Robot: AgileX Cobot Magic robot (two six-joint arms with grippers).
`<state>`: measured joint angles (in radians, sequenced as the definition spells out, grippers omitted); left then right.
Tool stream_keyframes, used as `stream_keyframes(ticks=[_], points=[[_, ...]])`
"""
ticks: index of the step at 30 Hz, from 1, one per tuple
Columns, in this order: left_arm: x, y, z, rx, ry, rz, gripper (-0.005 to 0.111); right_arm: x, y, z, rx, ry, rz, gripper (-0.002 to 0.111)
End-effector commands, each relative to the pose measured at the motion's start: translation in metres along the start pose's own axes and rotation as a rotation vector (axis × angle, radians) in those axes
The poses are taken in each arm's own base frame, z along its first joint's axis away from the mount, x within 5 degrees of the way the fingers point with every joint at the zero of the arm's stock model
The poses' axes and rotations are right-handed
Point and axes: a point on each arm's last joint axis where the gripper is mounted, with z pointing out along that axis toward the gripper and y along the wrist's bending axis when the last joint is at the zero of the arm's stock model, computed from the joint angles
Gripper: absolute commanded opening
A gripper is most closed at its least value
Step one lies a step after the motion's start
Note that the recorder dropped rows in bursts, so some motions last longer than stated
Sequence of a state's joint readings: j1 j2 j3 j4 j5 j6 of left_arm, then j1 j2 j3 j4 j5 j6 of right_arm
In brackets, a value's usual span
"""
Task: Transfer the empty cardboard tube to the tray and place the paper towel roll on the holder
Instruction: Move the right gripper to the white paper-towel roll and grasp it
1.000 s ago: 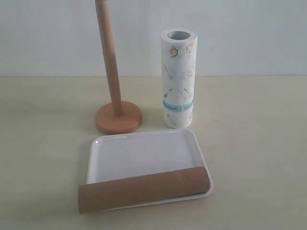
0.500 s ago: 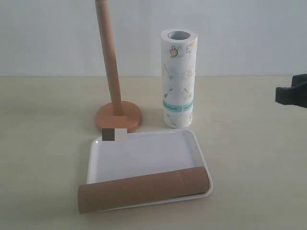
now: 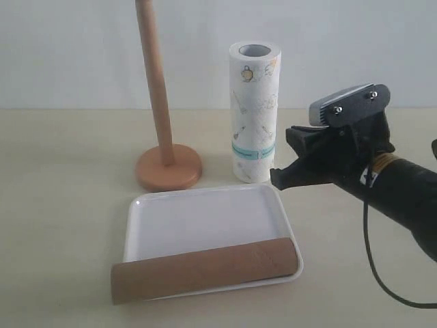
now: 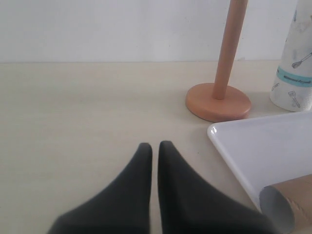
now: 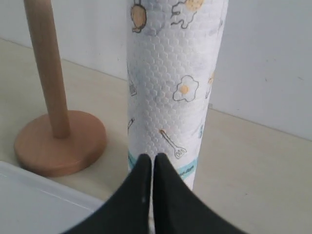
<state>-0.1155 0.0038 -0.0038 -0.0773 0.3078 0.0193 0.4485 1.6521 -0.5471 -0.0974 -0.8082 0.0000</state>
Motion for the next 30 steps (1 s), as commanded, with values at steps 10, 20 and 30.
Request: stream_keyframes(ticks=[10, 20, 30], points=[[0.001, 0.000, 0.000, 0.000, -0.001, -0.020, 0.004, -0.007, -0.001, 0.001, 0.014, -0.077, 0.041, 0.104], [0.001, 0.000, 0.000, 0.000, -0.001, -0.020, 0.004, 0.007, -0.001, 0.027, 0.006, -0.158, 0.048, 0.104], [0.001, 0.000, 0.000, 0.000, -0.001, -0.020, 0.004, 0.012, -0.004, 0.099, -0.008, -0.231, 0.037, 0.104]])
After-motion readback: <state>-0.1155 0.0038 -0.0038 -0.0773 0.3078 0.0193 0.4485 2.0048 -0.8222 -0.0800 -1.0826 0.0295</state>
